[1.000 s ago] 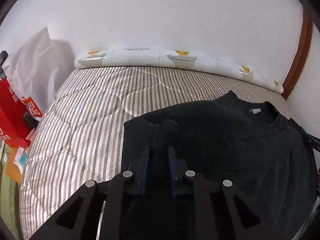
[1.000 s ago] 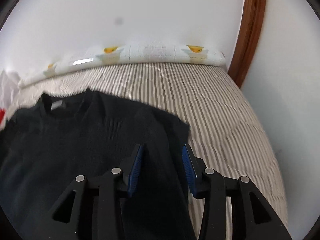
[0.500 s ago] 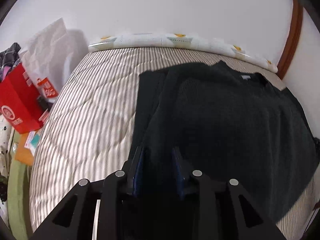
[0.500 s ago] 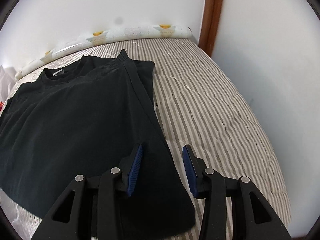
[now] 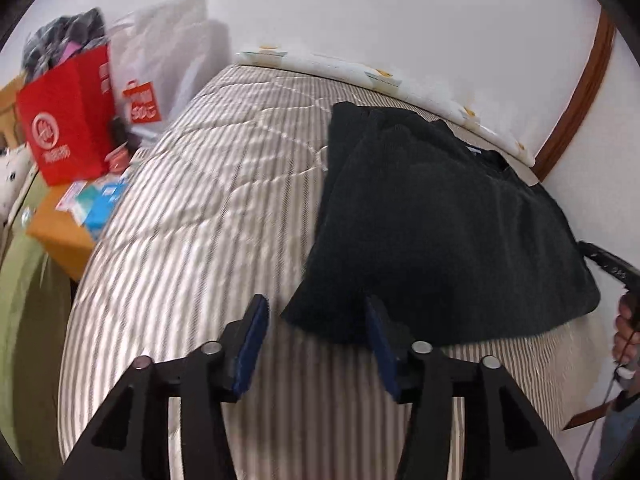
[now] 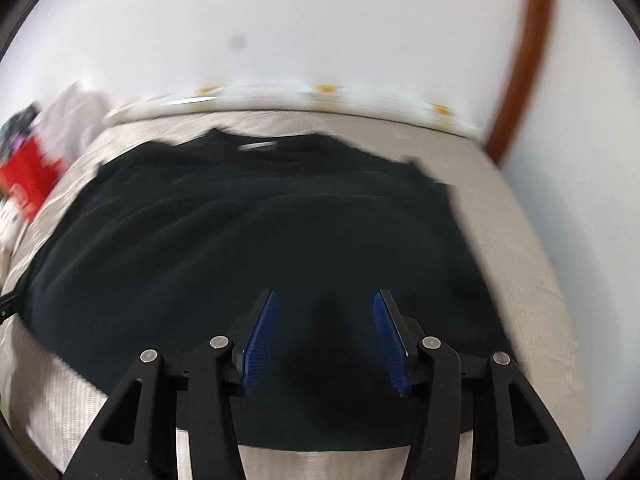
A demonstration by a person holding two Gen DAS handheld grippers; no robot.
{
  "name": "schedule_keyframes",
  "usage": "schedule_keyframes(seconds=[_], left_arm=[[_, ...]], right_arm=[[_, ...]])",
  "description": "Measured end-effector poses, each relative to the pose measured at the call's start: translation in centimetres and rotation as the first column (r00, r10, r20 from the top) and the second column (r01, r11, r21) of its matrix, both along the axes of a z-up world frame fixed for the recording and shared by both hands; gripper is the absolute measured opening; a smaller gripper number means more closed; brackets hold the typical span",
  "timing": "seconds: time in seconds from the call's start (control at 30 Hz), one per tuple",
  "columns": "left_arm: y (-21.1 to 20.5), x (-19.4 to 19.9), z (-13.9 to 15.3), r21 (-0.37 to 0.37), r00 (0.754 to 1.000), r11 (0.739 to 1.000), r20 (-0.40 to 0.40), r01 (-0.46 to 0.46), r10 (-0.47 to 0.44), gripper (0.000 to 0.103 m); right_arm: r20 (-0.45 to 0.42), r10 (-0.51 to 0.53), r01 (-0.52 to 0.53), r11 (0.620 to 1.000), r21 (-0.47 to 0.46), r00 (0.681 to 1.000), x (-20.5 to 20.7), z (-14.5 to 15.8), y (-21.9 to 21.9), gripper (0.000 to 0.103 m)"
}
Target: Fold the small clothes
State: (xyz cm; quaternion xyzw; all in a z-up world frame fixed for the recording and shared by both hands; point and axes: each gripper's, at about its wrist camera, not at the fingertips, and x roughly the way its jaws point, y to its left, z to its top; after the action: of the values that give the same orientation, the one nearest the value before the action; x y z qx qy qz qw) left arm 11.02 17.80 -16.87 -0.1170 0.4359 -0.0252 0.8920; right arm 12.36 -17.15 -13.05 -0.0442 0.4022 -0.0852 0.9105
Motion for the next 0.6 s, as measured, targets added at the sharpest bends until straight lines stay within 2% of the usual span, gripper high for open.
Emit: schedule_keyframes(seconds=[0.13,0.23,0.4,0.53,0.6], left_arm=[[1.7,-2.2,-0.1,-0.013,1.0,1.0,-0.012,-0.021,0.021,0.052],[2.9,-3.8,-0.1,-0.025,0.999,0.999,-0.01,-0.042,0.042,0.054],[5.2,-6.0,-0.3,-0.04,0.998,0.997,-0.005,-0.07,0.07,0.057],[6.8,-7.3,-0.8,-0.066,0.996,0.994,0.001,-0.084,0.084,0.058],[7.5,-7.6,-1.2,-0.091,0.996,0.992,-0.001,-0.089,0.09,0.058]], right_arm=[[-0.017,0.118,-0.118,0.993,0.016,0.993,0.6,-1.1,6.7,0.05],[-0.022,0.229,-0.229,0.973,0.016,0.973,0.6,-1.7,12.1,0.051],[-0.037,0.423,-0.424,0.905,-0.034,0.905,-0.3,-3.0,20.9,0.058],[-0.07,0.529,-0.531,0.847,-0.023,0.846,-1.3,-4.2,25.9,0.061],[-0.09,0.557,-0.562,0.825,-0.052,0.826,-1.5,-5.1,28.0,0.061]])
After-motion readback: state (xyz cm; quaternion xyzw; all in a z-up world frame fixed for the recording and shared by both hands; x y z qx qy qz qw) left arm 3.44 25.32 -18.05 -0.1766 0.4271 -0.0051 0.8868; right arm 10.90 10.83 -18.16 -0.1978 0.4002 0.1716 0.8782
